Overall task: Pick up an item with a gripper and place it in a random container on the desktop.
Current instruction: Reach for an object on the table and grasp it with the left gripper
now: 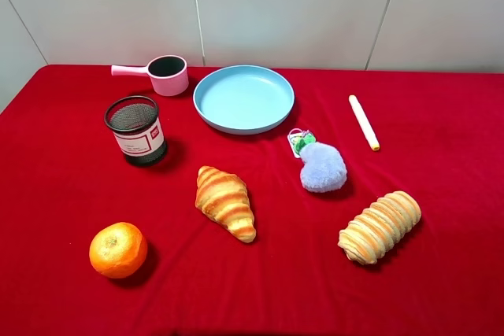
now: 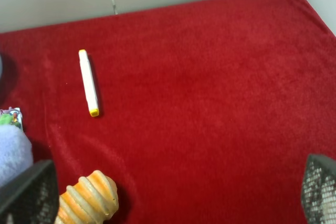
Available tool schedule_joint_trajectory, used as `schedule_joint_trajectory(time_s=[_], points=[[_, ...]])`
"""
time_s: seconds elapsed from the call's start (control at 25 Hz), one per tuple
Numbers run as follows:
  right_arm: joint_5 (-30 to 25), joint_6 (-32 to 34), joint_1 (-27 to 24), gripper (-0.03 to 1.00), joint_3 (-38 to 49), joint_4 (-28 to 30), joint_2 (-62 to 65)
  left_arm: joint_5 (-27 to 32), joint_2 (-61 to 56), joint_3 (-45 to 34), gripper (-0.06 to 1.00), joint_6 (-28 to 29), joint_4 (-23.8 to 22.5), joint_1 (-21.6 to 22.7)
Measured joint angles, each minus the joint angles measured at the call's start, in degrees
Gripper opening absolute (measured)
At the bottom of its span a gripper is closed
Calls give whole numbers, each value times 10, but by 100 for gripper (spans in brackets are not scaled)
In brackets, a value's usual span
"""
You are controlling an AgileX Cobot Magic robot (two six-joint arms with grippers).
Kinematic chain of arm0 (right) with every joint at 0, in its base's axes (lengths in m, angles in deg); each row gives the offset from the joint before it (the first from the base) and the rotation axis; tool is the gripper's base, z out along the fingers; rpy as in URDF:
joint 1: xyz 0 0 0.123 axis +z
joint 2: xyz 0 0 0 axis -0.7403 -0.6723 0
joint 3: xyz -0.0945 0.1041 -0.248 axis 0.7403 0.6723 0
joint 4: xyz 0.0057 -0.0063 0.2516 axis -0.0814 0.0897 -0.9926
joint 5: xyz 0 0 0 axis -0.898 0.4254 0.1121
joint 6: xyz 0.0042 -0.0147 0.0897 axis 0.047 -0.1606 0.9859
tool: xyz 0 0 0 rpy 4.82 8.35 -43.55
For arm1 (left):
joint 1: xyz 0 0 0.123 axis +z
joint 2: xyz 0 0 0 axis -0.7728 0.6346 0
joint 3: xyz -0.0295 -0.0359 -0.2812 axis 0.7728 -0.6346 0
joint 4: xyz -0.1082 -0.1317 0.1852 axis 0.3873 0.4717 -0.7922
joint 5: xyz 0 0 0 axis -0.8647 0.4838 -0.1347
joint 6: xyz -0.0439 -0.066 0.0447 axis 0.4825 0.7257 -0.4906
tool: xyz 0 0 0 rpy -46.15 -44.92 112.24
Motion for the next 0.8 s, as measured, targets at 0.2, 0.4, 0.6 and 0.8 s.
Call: schedule_joint_trajectory(time_s=[0.2, 0.4, 0.6, 0.8], points=[[0, 0, 0, 69, 0, 0, 0, 0, 0, 0, 99, 1, 0, 0], [0, 0, 0, 69, 0, 0, 0, 0, 0, 0, 99, 1, 0, 0], [0, 0, 0, 69, 0, 0, 0, 0, 0, 0, 99, 1, 0, 0], [0, 0, 0, 69, 0, 0, 0, 0, 0, 0, 99, 1, 0, 0]])
